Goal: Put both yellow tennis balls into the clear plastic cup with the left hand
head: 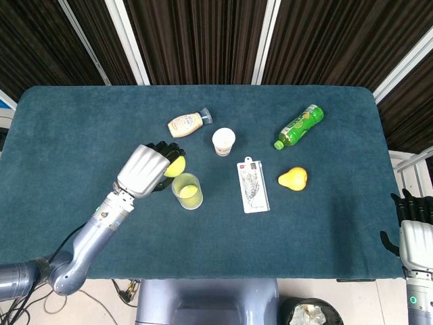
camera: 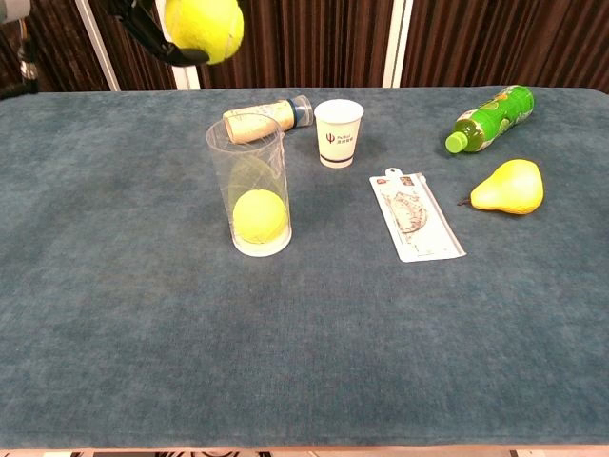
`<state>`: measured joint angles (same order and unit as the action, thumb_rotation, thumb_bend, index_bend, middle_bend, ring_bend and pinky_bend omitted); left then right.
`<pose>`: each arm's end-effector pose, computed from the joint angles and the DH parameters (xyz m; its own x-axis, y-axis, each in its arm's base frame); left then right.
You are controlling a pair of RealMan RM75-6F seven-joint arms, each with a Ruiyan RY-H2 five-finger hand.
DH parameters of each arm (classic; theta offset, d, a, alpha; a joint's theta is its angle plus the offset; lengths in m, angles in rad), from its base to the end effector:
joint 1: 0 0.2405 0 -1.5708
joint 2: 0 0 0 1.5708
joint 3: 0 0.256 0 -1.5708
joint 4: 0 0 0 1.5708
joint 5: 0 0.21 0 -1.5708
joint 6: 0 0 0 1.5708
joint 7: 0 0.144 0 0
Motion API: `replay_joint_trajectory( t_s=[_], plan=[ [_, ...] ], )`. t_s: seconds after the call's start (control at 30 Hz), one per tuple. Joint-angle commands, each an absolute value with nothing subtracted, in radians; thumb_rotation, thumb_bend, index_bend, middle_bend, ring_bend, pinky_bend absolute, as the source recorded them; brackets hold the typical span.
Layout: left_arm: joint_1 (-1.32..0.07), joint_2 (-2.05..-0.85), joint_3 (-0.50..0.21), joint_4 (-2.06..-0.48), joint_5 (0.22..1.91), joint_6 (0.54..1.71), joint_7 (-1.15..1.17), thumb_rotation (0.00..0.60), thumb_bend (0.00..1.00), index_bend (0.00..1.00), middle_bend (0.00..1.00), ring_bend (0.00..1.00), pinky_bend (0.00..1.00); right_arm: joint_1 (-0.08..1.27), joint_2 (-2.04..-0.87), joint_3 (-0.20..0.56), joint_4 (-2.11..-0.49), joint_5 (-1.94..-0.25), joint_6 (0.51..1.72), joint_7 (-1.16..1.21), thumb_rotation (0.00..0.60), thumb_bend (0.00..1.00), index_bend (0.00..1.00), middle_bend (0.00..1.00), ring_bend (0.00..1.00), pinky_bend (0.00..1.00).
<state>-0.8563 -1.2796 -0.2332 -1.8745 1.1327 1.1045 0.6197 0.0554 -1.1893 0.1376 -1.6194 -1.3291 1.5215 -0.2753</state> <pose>-0.0535 0.3328 0.0716 0.5421 -0.0509 0.8388 0.6880 -0.5463 -0.4778 -0.3233 -0.1865 0.1616 0.5529 0.0540 0.8315 -0.8217 0.2010 0.5333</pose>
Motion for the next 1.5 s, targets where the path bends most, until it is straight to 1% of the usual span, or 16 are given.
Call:
replay_joint_trajectory(
  t_s=[0.03, 0.23, 0.33, 0.37, 0.43, 0.53, 0.63, 0.73, 0.93, 0.97, 1.03, 1.1, 1.2, 1.27, 1.4, 1.5],
  plan=[
    [-0.871, -1.289, -0.221, -1.889, 1.103, 1.077, 0.645, 0.600, 0.36, 0.49, 0.48, 0.39, 0.60, 0.055, -1.189, 0.139, -1.619, -1.328, 1.522, -0.274, 0.600, 0.34, 0.14, 0.08, 0.11, 0.09],
    [-0.901, -1.343, -0.197, -1.875, 1.061, 1.038, 0.667, 0.600, 0.34, 0.48, 0.47, 0.39, 0.60, 0.051, -1.189, 0.144, -1.618, -1.322, 1.532, -0.280, 0.600, 0.34, 0.14, 0.08, 0.11, 0.09],
    [-0.910, -1.354, -0.193, -1.870, 1.054, 1.035, 0.677, 0.600, 0.28, 0.47, 0.45, 0.36, 0.58, 0.050, -1.187, 0.145, -1.621, -1.324, 1.534, -0.275, 0.600, 0.34, 0.14, 0.08, 0.11, 0.09],
    [-0.912, -1.356, -0.193, -1.871, 1.051, 1.036, 0.678, 0.600, 0.25, 0.46, 0.43, 0.34, 0.56, 0.050, -1.187, 0.146, -1.621, -1.324, 1.536, -0.274, 0.600, 0.34, 0.14, 0.08, 0.11, 0.09],
    [-0.915, -1.356, -0.195, -1.876, 1.042, 1.036, 0.676, 0.600, 0.17, 0.42, 0.35, 0.25, 0.46, 0.049, -1.188, 0.147, -1.621, -1.322, 1.536, -0.271, 0.600, 0.34, 0.14, 0.08, 0.11, 0.09],
    [-0.920, -1.348, -0.197, -1.888, 1.029, 1.039, 0.680, 0.600, 0.11, 0.35, 0.24, 0.11, 0.32, 0.049, -1.188, 0.148, -1.620, -1.322, 1.536, -0.266, 0.600, 0.34, 0.14, 0.08, 0.11, 0.09],
    [-0.924, -1.340, -0.200, -1.898, 1.023, 1.049, 0.693, 0.600, 0.06, 0.31, 0.18, 0.03, 0.24, 0.049, -1.189, 0.148, -1.620, -1.322, 1.536, -0.266, 0.600, 0.34, 0.14, 0.08, 0.11, 0.09],
    [-0.926, -1.336, -0.201, -1.904, 1.024, 1.066, 0.704, 0.600, 0.02, 0.29, 0.15, 0.00, 0.18, 0.048, -1.190, 0.150, -1.621, -1.319, 1.538, -0.267, 0.600, 0.34, 0.14, 0.08, 0.11, 0.09],
    [-0.910, -1.321, -0.205, -1.918, 1.047, 1.120, 0.704, 0.600, 0.02, 0.28, 0.15, 0.00, 0.16, 0.047, -1.194, 0.155, -1.622, -1.310, 1.539, -0.268, 0.600, 0.34, 0.14, 0.08, 0.11, 0.09],
    [-0.899, -1.310, -0.195, -1.922, 1.071, 1.145, 0.719, 0.600, 0.02, 0.28, 0.15, 0.00, 0.17, 0.048, -1.194, 0.154, -1.622, -1.311, 1.538, -0.269, 0.600, 0.34, 0.14, 0.07, 0.11, 0.09],
    [-0.880, -1.287, -0.168, -1.933, 1.123, 1.178, 0.749, 0.600, 0.04, 0.27, 0.16, 0.04, 0.25, 0.048, -1.193, 0.154, -1.624, -1.311, 1.538, -0.268, 0.600, 0.34, 0.14, 0.08, 0.11, 0.09],
    [-0.836, -1.244, -0.112, -1.947, 1.223, 1.235, 0.789, 0.600, 0.05, 0.26, 0.17, 0.07, 0.29, 0.047, -1.193, 0.154, -1.626, -1.313, 1.540, -0.269, 0.600, 0.34, 0.14, 0.08, 0.11, 0.09],
    [-0.769, -1.212, -0.049, -1.939, 1.337, 1.312, 0.786, 0.600, 0.05, 0.26, 0.17, 0.07, 0.26, 0.046, -1.192, 0.152, -1.630, -1.319, 1.543, -0.270, 0.600, 0.34, 0.14, 0.08, 0.11, 0.09],
    [-0.728, -1.197, -0.017, -1.931, 1.379, 1.348, 0.771, 0.600, 0.04, 0.26, 0.16, 0.07, 0.25, 0.047, -1.192, 0.148, -1.632, -1.324, 1.542, -0.273, 0.600, 0.34, 0.14, 0.08, 0.11, 0.09],
    [-0.646, -1.167, 0.042, -1.915, 1.418, 1.398, 0.722, 0.600, 0.02, 0.24, 0.13, 0.07, 0.23, 0.049, -1.191, 0.144, -1.631, -1.333, 1.537, -0.266, 0.600, 0.34, 0.14, 0.08, 0.11, 0.09],
    [-0.598, -1.150, 0.073, -1.897, 1.429, 1.417, 0.683, 0.600, 0.00, 0.21, 0.09, 0.04, 0.20, 0.050, -1.187, 0.138, -1.627, -1.342, 1.530, -0.257, 0.600, 0.34, 0.14, 0.08, 0.11, 0.09]
  ],
)
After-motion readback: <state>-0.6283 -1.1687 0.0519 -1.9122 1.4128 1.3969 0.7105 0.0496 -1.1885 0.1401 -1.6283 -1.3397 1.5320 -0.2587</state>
